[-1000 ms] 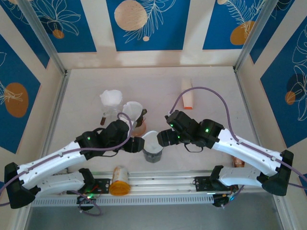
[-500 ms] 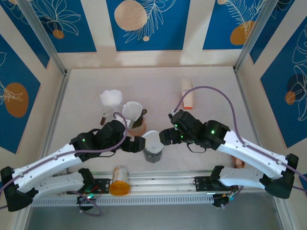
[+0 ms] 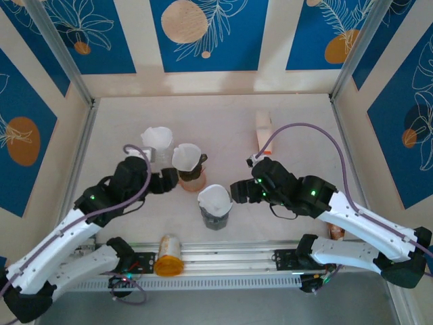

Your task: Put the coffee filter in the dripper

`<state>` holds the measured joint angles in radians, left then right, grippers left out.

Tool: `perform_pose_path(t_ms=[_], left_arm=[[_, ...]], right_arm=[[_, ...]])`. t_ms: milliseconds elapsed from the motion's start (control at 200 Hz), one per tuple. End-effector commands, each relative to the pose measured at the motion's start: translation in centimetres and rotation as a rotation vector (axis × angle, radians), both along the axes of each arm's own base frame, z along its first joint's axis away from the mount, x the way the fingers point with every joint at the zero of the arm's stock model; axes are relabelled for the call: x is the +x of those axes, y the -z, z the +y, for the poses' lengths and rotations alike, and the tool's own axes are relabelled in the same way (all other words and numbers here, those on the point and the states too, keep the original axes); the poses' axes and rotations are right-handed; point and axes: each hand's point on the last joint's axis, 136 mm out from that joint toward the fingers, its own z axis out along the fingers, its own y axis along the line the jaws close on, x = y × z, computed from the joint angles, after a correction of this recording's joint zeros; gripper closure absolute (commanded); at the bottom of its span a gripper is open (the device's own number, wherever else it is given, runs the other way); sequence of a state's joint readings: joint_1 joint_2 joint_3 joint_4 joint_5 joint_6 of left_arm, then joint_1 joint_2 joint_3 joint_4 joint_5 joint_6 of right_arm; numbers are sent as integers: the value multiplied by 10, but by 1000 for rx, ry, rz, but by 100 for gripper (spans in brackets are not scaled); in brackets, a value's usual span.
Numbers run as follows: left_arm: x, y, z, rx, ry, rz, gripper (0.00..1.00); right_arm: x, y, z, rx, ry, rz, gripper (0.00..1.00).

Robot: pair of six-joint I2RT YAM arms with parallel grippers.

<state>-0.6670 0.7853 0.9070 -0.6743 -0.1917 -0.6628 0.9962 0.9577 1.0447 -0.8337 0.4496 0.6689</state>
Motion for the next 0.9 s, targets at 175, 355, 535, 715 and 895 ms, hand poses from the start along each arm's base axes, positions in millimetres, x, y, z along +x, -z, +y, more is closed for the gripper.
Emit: perform_pose_path(t_ms=[175,355,535,715,895], left_arm=[[31,-8,66,-138,-238,8,35],[64,26,112,-295,-435,67,46],[105,59,137,-407,-541,95,49],[146,79,148,-416,-549,124,59],[175,108,146,-425,-503,207,82]], right_arm=[[2,-1,-3,31,19,-23,20],[0,0,-4,48,14,-27,20],[-1,-1,-5,61,9,-31,20],[-3,-2,-8,71,6,-36,20],[-4,-2,-10,74,7,-37,20]])
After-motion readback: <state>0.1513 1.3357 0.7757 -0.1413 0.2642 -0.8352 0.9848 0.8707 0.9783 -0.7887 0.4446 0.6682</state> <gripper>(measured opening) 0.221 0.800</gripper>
